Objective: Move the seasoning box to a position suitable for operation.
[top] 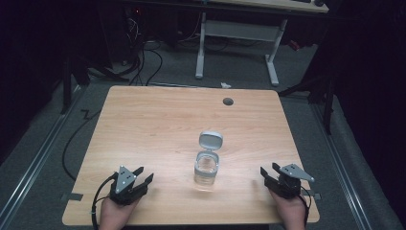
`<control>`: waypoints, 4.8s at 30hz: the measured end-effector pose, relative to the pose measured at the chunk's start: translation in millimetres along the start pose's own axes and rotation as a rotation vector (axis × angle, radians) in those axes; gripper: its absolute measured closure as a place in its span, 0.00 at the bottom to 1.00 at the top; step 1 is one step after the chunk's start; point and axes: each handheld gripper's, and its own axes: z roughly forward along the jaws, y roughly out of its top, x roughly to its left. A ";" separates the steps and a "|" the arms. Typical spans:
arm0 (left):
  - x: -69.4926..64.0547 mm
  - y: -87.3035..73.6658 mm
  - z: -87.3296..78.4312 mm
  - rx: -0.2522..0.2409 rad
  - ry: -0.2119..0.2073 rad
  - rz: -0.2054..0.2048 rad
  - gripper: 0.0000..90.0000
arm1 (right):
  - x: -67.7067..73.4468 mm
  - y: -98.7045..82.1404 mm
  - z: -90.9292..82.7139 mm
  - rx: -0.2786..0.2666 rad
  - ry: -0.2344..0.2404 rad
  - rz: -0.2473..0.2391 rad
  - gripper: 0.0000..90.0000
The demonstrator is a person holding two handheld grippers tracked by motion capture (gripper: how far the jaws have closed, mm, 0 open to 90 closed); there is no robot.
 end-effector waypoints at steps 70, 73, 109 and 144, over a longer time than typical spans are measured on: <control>-80.6 -27.4 64.1 0.093 -0.133 -0.034 1.00 | 103.1 29.9 30.3 -0.027 0.260 -0.147 1.00; -81.0 -26.9 67.2 0.095 -0.131 -0.037 1.00 | 101.9 31.7 30.0 -0.033 0.264 -0.143 1.00; -58.9 -17.1 38.6 0.060 -0.118 -0.052 0.99 | 123.0 54.6 59.3 -0.023 0.307 -0.197 1.00; -105.1 -50.3 40.7 0.155 -0.224 -0.039 0.99 | 101.6 103.0 72.3 -0.111 0.292 -0.088 1.00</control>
